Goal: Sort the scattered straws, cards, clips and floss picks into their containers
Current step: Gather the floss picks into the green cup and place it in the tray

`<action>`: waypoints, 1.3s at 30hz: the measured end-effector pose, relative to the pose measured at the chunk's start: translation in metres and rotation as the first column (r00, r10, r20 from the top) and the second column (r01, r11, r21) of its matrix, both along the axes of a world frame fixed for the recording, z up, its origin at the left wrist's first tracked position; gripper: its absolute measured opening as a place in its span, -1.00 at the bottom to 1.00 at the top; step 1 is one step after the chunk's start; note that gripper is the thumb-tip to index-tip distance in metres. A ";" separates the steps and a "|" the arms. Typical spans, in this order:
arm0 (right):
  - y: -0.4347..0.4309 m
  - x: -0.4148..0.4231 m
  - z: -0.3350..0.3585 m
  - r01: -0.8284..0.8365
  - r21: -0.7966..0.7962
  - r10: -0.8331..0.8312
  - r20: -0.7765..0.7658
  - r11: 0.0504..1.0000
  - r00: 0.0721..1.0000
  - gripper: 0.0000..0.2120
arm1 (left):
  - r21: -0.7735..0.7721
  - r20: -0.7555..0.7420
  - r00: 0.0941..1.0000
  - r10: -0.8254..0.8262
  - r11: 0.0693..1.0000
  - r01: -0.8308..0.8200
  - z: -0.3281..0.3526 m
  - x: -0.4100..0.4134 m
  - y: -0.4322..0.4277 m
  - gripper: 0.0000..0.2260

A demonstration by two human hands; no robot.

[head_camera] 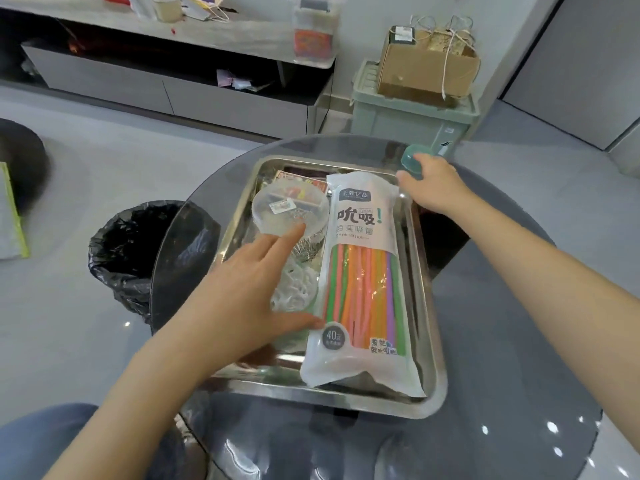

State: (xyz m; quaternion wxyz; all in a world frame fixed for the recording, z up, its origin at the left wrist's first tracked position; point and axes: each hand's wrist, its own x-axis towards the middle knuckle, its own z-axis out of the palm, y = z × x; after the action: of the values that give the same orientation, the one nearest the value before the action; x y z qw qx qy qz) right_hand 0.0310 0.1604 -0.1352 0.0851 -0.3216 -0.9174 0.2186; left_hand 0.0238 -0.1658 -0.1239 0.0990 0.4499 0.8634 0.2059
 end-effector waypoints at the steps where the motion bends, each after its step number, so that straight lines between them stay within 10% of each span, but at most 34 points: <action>1: 0.008 -0.007 -0.003 0.026 0.013 -0.026 0.025 1.000 0.999 -0.46 | -0.053 -0.003 1.000 -0.027 0.998 0.027 0.001 -0.001 -0.002 -0.05; 23: 0.065 -0.045 -0.018 0.099 0.045 -0.090 -0.177 0.994 0.980 -0.41 | -0.078 0.083 0.995 -0.051 0.995 0.058 0.002 -0.018 0.014 -0.10; 30: -0.058 0.000 0.032 -0.306 0.018 0.301 -0.250 0.952 0.920 -0.41 | -0.033 0.025 0.999 0.020 0.999 -0.019 -0.006 -0.016 0.008 -0.22; 39: -0.165 0.062 0.044 -0.437 -0.282 0.410 -0.152 0.854 0.899 -0.45 | 0.159 0.201 0.971 0.132 0.973 -0.165 -0.021 -0.008 0.006 -0.24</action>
State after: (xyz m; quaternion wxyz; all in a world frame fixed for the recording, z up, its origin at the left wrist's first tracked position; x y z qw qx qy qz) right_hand 0.0929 -0.0041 -0.0909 0.0231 -0.1113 -0.9152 0.3866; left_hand 0.0155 -0.1599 -0.1449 0.1251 0.3692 0.8600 0.3292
